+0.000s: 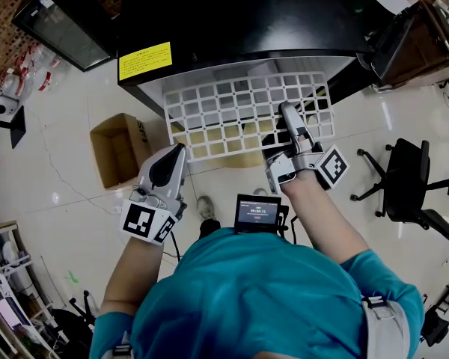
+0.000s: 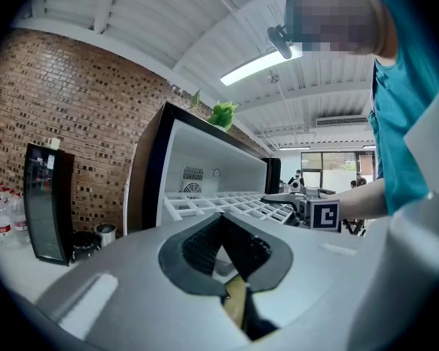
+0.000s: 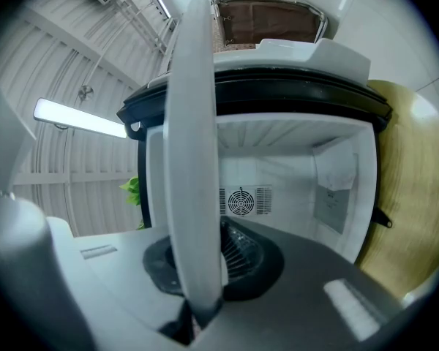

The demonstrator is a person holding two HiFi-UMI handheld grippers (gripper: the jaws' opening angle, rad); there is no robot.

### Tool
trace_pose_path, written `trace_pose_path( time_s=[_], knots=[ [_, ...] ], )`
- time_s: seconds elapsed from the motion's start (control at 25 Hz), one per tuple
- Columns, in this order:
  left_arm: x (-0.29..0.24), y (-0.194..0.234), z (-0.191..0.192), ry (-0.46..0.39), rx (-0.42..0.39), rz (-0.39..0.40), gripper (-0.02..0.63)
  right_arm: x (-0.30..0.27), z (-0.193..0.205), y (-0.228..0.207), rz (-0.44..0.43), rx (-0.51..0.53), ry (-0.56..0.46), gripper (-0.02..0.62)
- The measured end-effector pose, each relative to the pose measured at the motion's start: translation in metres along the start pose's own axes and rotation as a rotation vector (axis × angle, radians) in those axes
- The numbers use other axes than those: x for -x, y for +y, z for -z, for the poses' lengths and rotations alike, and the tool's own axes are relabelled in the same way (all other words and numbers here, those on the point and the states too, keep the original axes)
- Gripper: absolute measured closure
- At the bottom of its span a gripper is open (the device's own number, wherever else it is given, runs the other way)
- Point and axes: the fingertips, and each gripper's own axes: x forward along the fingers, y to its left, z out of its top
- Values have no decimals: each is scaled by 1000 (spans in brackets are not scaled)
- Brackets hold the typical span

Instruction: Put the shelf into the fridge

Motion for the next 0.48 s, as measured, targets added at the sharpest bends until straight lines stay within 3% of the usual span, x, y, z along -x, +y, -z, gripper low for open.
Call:
trace_pose_path(
  time_s=[0.48],
  knots=[
    [6,-5,-4,-8,-2,-6,609,0,-4,5,-12,-27,-62,561]
  ],
)
